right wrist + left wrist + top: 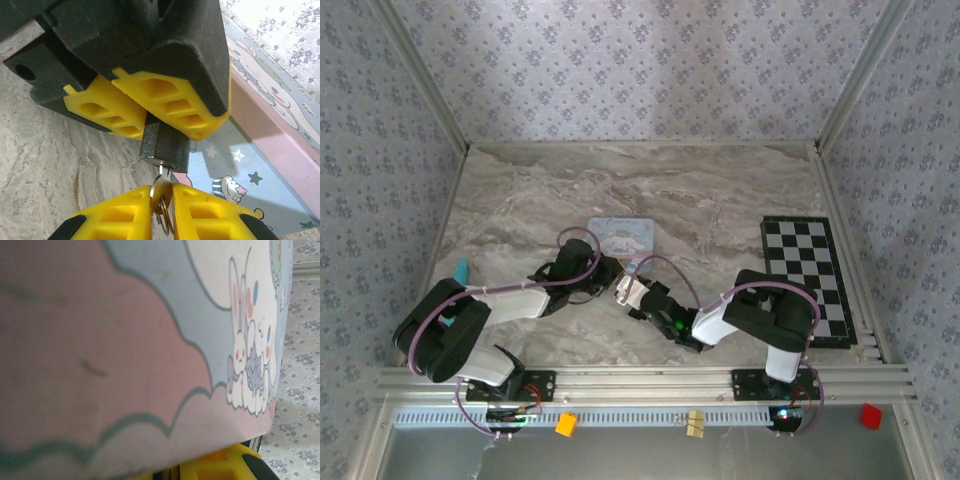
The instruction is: Unlock the padlock with the key
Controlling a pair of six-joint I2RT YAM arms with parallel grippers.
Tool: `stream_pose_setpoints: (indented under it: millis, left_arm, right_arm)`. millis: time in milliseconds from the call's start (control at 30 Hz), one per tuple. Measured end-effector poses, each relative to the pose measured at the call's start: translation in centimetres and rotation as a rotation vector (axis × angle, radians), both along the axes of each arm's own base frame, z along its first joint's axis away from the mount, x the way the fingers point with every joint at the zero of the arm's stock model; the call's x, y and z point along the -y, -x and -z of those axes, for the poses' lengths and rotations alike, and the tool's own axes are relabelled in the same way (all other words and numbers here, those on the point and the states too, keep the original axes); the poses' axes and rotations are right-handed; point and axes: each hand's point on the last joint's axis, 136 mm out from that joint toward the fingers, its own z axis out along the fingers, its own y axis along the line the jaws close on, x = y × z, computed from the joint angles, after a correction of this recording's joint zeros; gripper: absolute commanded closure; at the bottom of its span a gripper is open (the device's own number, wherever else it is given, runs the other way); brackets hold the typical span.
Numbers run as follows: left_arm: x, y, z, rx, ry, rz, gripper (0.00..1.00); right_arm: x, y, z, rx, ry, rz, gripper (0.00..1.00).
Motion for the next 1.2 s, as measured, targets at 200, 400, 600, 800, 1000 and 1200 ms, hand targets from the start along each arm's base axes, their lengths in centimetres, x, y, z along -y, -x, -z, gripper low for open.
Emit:
stream_pose_setpoints:
  millis: [200,400,600,800,1000,1200]
  left_arm:
    - [0.0,0.0,0.1,-0.003,-0.003,0.0,0.96]
    - [0.0,0.0,0.1,-0.003,-0.002,0.0,0.96]
    - [0.0,0.0,0.1,-0.002,-0.001,0.0,0.96]
    - [0.0,0.0,0.0,0.001,0.001,-0.001,0.96]
    - [0.0,-0.1,-0.1,0.004,0.003,0.0,0.96]
    - [0.1,-0.1,-0.2,0.009,0.007,-0.001,0.96]
  right_arm:
    - [-0.3,0.1,-0.8,-0.008,-0.04,-0.002,0.75]
    - [-0.4,0.1,-1.5,-0.005,-0.064,-0.005,0.8]
    - [-0.3,0.0,-1.4,-0.005,-0.064,0.002,0.78]
    - [-0.1,-0.3,-1.1,0.003,-0.067,0.03,0.77]
    - [-0.1,-0.4,-1.1,0.011,-0.075,0.042,0.78]
    - [0.0,-0.5,-1.2,0.015,-0.077,0.048,0.78]
